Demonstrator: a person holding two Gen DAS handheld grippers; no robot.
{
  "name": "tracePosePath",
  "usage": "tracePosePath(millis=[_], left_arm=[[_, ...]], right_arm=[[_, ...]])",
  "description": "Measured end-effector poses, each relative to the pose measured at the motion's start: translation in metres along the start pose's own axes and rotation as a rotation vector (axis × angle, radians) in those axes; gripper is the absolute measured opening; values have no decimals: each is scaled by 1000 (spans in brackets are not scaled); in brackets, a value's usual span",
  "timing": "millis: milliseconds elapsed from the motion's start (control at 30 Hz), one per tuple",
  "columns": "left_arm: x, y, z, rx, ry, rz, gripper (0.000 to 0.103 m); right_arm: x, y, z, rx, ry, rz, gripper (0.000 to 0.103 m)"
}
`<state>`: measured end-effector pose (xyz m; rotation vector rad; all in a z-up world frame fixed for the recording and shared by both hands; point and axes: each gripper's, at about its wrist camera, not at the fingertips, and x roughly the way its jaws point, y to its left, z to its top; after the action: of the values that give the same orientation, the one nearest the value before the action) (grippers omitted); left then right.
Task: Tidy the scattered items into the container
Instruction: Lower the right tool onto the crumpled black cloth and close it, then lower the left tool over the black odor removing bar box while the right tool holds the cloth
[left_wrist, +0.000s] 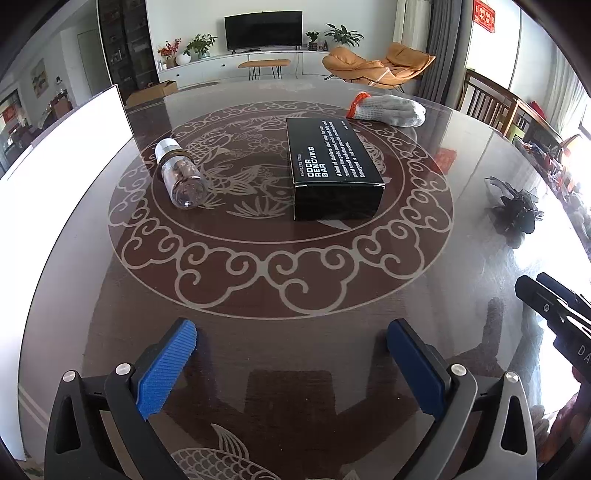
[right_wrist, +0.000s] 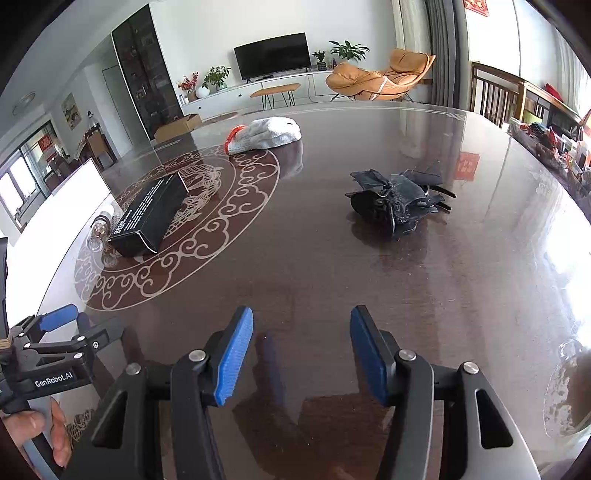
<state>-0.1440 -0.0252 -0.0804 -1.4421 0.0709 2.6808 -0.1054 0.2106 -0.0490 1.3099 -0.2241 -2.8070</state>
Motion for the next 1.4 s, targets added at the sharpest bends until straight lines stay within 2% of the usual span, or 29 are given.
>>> tracePosePath(millis=[100, 233, 400, 500, 600, 667, 800, 867, 1100, 1300, 1400], left_arm=[[-1, 0, -1, -3, -5, 4, 103], [-1, 0, -1, -5, -7, 4, 103], [-2, 0, -1, -4, -7, 4, 103], [-2, 0, -1, -4, -7, 4, 103], [-1, 0, -1, -4, -7, 4, 103], [-1, 0, -1, -5, -7, 4, 103], [-1, 0, -1, -5, -7, 4, 103], [-1, 0, -1, -5, -7, 4, 103], [-1, 0, -1, -5, -7, 4, 103], [-1, 1, 0, -4, -5, 4, 103], [-1, 0, 5, -8, 37, -2, 103]], right_arm=[[-2, -13, -1, 55, -18, 49, 59], [-7, -60, 2, 295, -80, 65, 59], [14, -82, 39, 429, -13, 89, 59], [23, -89, 54, 501, -2, 41, 59], [32, -87, 69, 493, 1, -41, 59], [39, -82, 78, 476, 15, -67, 60], [53, -70, 95, 367, 35, -184, 60], [57, -64, 97, 310, 33, -210, 61], [46, -74, 79, 175, -31, -166, 54], [33, -66, 59, 62, -6, -154, 54], [32, -63, 54, 40, 1, -153, 54]])
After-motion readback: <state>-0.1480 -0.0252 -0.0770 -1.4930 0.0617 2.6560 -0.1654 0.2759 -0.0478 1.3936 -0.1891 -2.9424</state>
